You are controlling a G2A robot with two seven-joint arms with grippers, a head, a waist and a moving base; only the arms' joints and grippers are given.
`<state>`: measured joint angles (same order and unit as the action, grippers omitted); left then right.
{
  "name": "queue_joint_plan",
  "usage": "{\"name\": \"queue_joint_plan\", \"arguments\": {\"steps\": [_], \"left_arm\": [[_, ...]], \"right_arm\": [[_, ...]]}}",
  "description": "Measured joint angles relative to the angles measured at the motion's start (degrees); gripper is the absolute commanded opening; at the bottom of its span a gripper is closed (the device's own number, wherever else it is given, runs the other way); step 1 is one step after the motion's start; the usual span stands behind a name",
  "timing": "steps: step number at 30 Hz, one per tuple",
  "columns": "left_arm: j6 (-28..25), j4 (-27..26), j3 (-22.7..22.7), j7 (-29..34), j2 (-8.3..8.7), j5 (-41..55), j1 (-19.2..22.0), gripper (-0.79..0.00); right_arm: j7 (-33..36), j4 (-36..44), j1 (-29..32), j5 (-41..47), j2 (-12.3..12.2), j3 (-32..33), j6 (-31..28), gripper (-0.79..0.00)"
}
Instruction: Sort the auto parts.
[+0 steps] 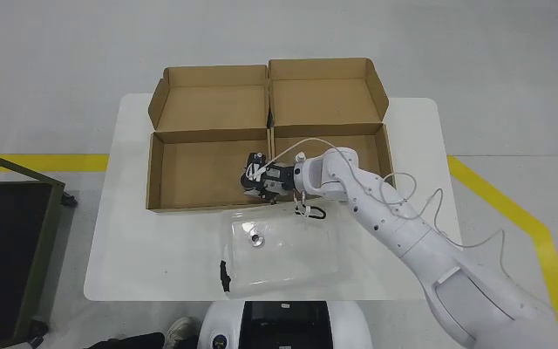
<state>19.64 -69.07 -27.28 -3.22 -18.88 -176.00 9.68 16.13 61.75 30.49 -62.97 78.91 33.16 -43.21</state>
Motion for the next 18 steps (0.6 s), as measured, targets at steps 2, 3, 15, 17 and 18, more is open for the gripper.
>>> {"name": "queue_joint_plan", "arguments": {"steps": [2,3,15,17,18], "left_arm": [[0.0,0.0,0.0,0.0,0.0,0.0,0.0,0.0],[0.0,0.0,0.0,0.0,0.0,0.0,0.0,0.0],[0.0,0.0,0.0,0.0,0.0,0.0,0.0,0.0],[0.0,0.0,0.0,0.0,0.0,0.0,0.0,0.0],[0.0,0.0,0.0,0.0,0.0,0.0,0.0,0.0]], "right_arm": [[-0.1,-0.1,0.1,-0.2,0.1,0.2,-0.1,-0.305],[-0.1,-0.1,0.1,-0.3,0.1,0.3,-0.1,-0.292],[-1.3,8.5,1.1,-0.7,-1.2,5.7,-1.5,-0.126],[-0.5,11.2,1.9,-1.0,-1.7,6.9,-2.0,-0.126],[0.1,13.2,2.6,-1.1,-2.1,7.8,-2.4,-0.123]]}}
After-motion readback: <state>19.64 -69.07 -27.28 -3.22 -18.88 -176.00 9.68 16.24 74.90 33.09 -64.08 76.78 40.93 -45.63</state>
